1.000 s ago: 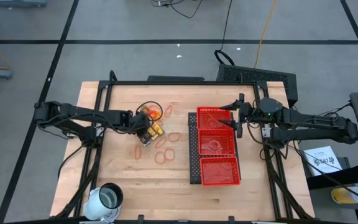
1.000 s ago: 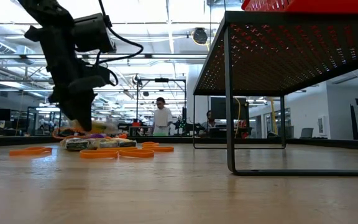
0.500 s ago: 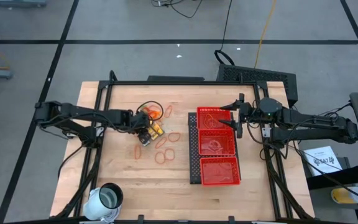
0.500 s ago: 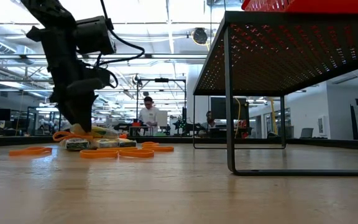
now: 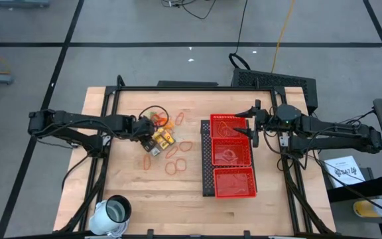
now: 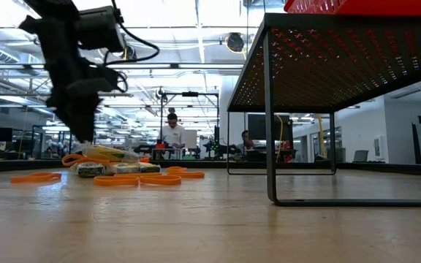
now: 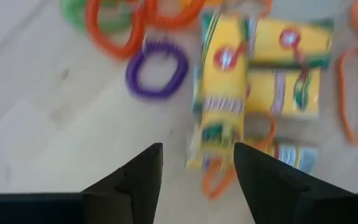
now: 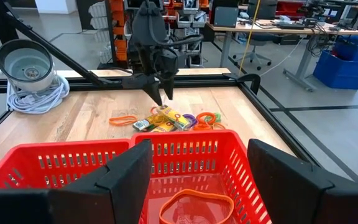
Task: Pick & Place Office Desk Supplies
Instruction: Put the orange rubber band into the top red bin on the shelf
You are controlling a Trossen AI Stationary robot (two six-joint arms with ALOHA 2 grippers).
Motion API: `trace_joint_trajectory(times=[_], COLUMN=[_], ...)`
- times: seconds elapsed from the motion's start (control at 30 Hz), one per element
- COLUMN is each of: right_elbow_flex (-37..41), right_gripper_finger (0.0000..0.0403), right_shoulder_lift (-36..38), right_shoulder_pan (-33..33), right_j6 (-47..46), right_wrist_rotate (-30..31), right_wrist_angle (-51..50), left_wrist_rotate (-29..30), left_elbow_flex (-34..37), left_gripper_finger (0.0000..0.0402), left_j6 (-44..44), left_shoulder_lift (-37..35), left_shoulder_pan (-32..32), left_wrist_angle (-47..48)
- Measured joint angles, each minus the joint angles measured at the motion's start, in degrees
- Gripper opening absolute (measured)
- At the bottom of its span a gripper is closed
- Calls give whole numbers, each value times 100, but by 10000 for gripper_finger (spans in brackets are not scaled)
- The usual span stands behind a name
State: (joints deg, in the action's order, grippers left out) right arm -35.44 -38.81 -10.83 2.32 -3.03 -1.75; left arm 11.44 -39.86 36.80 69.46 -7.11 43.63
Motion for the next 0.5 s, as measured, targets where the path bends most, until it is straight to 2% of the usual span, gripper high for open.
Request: trace_joint_trajectory(times=[0.13, 0.27, 0.5], right_elbow_flex=[0, -1, -2], right_gripper_finger=[254, 254, 254], right_shoulder_lift=[0, -2, -1], right_shoulder_pan=[0, 0, 0], right_j6=[8, 32, 77], right_wrist_rotate=[0, 0, 0], right_wrist_angle=[-1, 1, 25], left_wrist_rotate=[-186, -463, -234], left_elbow_flex=[96, 413, 772], left_gripper_finger=[204, 202, 186], left_j6=[403, 514, 490], left_shoulder_lift=[-7, 116, 143], left_shoulder_pan=[177, 325, 338], left_wrist_angle=[197, -14, -590])
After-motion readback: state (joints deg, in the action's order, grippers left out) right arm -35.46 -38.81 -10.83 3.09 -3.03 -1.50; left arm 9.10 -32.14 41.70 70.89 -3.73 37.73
